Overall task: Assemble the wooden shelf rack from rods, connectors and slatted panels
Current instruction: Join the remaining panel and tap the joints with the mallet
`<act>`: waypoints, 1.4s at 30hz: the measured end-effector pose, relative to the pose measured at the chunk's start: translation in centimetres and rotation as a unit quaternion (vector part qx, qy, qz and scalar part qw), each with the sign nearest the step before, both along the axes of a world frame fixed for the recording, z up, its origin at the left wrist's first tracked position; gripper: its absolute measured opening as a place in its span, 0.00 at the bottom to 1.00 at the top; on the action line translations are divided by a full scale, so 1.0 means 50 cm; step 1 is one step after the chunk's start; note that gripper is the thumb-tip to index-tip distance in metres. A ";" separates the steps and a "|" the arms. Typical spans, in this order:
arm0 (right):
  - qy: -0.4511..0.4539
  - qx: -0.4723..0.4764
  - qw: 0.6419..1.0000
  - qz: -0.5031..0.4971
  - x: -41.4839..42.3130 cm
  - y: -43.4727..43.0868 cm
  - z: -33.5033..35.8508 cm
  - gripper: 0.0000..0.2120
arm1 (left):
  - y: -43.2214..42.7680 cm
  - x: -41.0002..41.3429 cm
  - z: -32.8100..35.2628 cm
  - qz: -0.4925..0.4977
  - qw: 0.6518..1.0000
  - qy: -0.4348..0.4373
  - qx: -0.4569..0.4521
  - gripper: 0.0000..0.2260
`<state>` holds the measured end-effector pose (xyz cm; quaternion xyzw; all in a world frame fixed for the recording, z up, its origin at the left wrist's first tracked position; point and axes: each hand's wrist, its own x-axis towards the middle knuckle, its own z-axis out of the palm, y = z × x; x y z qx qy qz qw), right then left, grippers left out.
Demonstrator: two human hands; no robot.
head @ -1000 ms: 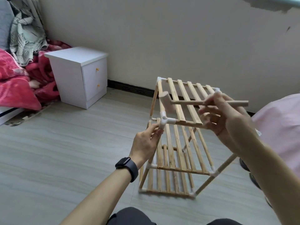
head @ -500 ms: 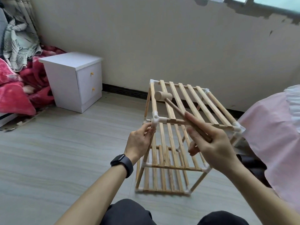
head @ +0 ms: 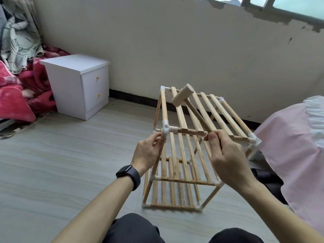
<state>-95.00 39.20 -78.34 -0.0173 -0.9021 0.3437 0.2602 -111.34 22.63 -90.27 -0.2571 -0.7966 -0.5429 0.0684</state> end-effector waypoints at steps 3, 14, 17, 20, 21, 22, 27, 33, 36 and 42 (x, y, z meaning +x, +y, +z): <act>-0.143 0.105 0.984 0.010 0.002 0.000 0.011 0.10 | 0.001 0.001 0.001 0.006 1.000 0.005 -0.003 0.14; -0.142 0.192 0.970 0.046 -0.003 -0.003 0.048 0.10 | -0.001 0.007 0.005 0.009 1.000 0.005 -0.017 0.15; -0.023 0.100 0.993 0.057 -0.007 0.001 0.047 0.07 | -0.002 0.010 0.008 0.003 1.000 0.010 -0.025 0.14; 0.022 0.109 0.993 0.031 -0.006 -0.005 0.039 0.07 | -0.004 0.011 0.014 0.001 0.999 0.015 -0.029 0.15; -0.055 0.138 0.988 0.038 -0.009 -0.005 0.032 0.08 | -0.005 0.010 0.014 0.004 0.999 0.019 -0.040 0.15; -0.134 0.144 0.979 0.046 -0.011 -0.001 0.025 0.08 | -0.005 0.011 0.016 0.010 0.998 0.025 -0.059 0.15; -0.040 -0.034 0.998 0.040 0.008 0.031 0.007 0.07 | -0.011 -0.022 0.029 0.050 0.989 0.043 -0.130 0.18; 0.041 -0.130 0.985 -0.109 0.086 0.092 -0.112 0.08 | 0.029 -0.044 0.118 0.141 0.956 0.179 -0.183 0.29; 0.052 -0.167 0.967 -0.185 0.128 0.124 -0.198 0.09 | 0.094 -0.013 0.163 0.047 0.923 0.319 -0.211 0.31; -0.012 -0.234 0.895 -0.380 0.195 0.166 -0.453 0.06 | 0.263 0.052 0.166 -0.054 0.863 0.387 -0.319 0.29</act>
